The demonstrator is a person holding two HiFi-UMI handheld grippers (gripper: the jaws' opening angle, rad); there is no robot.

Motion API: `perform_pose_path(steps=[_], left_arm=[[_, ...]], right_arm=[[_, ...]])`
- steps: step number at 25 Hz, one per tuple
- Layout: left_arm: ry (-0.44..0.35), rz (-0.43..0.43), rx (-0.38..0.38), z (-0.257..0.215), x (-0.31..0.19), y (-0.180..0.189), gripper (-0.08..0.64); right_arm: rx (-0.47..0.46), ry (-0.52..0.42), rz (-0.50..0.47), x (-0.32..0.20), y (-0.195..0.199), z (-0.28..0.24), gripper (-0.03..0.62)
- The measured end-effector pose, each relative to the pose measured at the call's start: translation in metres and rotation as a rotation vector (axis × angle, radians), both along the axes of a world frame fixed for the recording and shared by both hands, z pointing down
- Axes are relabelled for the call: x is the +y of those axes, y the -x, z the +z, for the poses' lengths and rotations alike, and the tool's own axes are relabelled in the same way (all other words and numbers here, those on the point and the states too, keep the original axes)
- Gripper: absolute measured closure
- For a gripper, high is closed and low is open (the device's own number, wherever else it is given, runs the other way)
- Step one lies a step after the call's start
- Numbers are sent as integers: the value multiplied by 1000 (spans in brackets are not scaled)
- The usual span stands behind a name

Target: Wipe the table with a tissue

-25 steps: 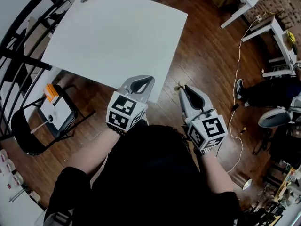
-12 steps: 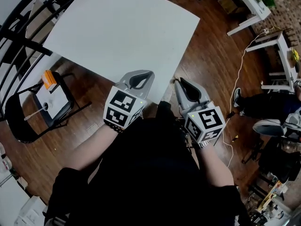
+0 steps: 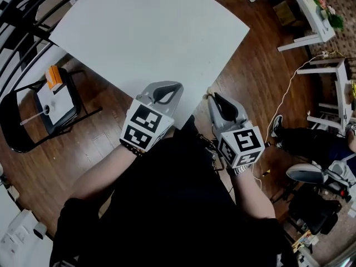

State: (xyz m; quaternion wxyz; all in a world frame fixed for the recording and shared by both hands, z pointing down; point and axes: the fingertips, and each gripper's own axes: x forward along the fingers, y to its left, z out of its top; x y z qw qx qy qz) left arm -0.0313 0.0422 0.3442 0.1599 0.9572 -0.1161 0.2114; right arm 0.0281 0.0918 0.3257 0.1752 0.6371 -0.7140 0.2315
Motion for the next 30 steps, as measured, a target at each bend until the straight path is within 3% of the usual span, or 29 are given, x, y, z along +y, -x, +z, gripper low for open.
perform_pose_path(steps=[5,15,23,30], left_arm=[[17,-28,-72,18,-1,-29,545],[74,-64,-201,69,-12,-63,545],[128,-136,-286,101,-19,-67,545],[157,-196,-315,110,-24,-69,545]], right_arm=[[20,66,-99,-7,-27,31,566],[-9,172,-303,-32,-37,99,566],[-16,244,-448,-45,-37,144,566],[-20,298,-525,-51,-35,167,566]])
